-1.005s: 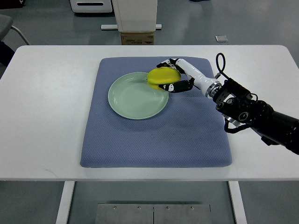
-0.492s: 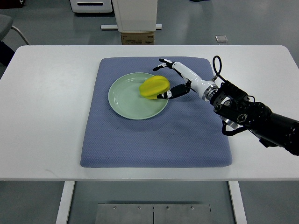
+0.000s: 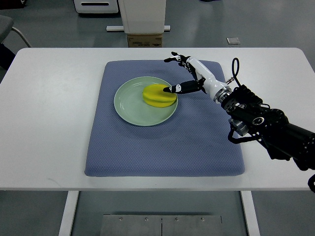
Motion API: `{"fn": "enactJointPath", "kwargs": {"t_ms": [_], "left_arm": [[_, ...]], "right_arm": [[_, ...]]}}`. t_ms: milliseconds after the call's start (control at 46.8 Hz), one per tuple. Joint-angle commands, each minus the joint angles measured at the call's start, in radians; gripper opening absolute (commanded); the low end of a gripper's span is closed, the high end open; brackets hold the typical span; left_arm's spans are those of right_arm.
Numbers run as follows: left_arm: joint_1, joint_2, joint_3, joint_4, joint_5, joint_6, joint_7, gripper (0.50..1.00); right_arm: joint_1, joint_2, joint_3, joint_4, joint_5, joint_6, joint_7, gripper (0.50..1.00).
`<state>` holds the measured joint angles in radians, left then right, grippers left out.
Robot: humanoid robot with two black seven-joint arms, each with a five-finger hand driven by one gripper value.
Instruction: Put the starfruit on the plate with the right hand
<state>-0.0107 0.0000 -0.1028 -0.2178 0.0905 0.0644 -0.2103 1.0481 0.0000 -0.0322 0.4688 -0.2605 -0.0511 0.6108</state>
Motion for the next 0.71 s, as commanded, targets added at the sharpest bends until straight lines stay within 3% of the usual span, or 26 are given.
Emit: {"fn": "enactJointPath", "kwargs": {"t_ms": [0,364,556,684], "left_arm": [[0.000,0.000,0.000,0.000,0.000,0.000,0.000,1.000],[0.000,0.000,0.000,0.000,0.000,0.000,0.000,1.000],[0.000,0.000,0.000,0.000,0.000,0.000,0.000,1.000],[0.000,0.000,0.000,0.000,0.000,0.000,0.000,1.000]], "right_arm": [[-0.029,0.000,0.107,-0.001,0.012,0.000,0.000,1.000],[-0.129,-0.018,0.417,-0.001,0.026,0.000,0.000,1.000],[-0.186,-0.055,0.609,-0.001,0.167,0.016,0.000,1.000],[-0.220,-0.081,0.650,0.002,0.224,0.083,0.000,1.000]]}}
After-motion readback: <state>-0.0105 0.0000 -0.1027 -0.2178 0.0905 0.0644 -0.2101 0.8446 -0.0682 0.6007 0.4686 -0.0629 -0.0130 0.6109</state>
